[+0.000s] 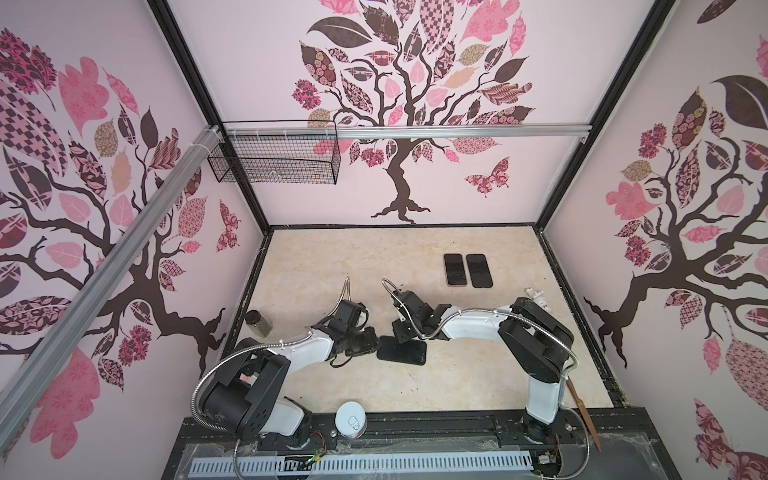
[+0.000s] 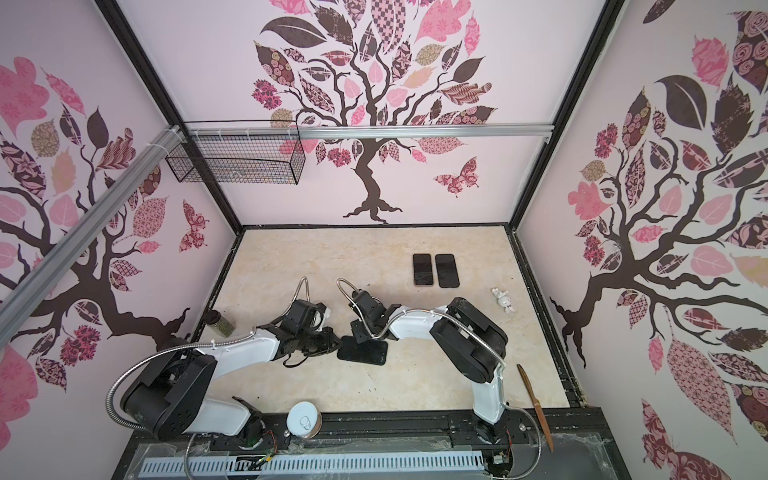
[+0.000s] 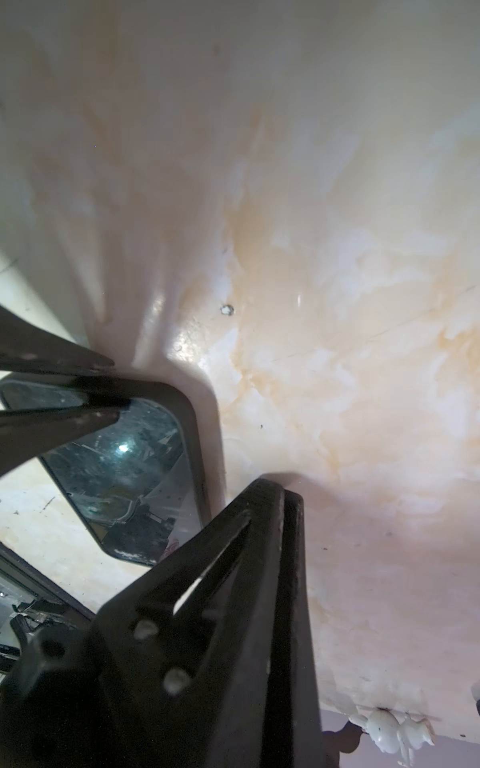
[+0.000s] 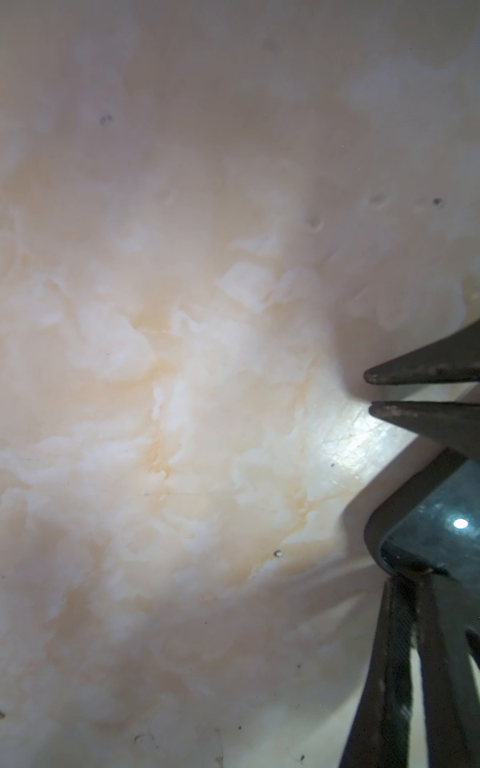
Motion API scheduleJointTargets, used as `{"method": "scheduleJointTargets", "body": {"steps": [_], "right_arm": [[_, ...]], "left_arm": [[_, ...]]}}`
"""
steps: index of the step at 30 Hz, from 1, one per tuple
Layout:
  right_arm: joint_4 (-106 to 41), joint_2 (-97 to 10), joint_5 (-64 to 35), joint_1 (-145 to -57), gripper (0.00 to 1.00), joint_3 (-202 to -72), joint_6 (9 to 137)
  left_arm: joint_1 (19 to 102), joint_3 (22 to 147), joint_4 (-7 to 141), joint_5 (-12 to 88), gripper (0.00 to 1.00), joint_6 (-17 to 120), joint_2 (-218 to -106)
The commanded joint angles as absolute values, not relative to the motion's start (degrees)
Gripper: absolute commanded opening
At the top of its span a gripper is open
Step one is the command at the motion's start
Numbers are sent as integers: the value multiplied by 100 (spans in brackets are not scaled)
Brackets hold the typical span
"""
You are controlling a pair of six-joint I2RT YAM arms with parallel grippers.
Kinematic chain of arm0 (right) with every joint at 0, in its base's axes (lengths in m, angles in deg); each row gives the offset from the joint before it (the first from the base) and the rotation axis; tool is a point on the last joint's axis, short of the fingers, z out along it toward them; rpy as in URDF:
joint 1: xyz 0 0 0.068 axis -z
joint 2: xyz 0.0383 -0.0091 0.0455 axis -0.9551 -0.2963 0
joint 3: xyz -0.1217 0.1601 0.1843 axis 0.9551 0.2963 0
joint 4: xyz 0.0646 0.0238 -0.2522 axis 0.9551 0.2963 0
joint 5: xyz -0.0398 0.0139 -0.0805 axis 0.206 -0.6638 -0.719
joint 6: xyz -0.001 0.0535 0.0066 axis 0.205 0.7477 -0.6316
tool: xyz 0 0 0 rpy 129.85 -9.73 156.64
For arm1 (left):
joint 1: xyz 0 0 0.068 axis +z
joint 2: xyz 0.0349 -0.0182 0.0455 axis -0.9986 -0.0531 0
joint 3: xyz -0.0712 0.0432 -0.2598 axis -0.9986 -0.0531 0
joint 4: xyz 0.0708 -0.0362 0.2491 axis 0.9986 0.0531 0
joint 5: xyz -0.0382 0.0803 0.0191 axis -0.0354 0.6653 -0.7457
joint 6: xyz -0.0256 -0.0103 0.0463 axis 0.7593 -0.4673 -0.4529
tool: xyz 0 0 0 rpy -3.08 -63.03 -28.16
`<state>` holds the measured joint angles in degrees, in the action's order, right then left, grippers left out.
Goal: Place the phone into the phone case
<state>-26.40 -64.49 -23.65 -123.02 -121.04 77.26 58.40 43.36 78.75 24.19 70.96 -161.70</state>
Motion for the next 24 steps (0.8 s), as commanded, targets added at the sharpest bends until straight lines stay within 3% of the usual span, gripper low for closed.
{"method": "scheduleJointTargets", "body": {"steps": [1,5,10,13,15,21,24], "right_arm": [[-1065,-6382,-1969,-12131,19,-11688,7344],[-1106,-5803,-1782,-11941,36,-11860,6601],[-1315,-5324,-1525,-11943,78,-11958,5357],[-1425,-5164,-1303,-12026,94,-11915,4924],[-1473,-5115,-1460,-12203,99,-11876,4685],[-1193,-5577,-1579,-12514,100,-12096,4290],[-1114,-5764,-1644,-12553,99,-12204,4244]], "left_arm": [[5830,4166,8147,2577,20,7085,-15882],[5888,4240,8547,2757,29,7098,-15517],[6000,4357,9224,3393,46,7298,-14872],[6109,4392,9660,3905,56,7502,-14426],[6178,4400,9965,4238,63,7605,-14086],[6244,4416,10706,5214,82,7812,-13035],[6261,4467,11047,5516,86,7867,-12638]]}}
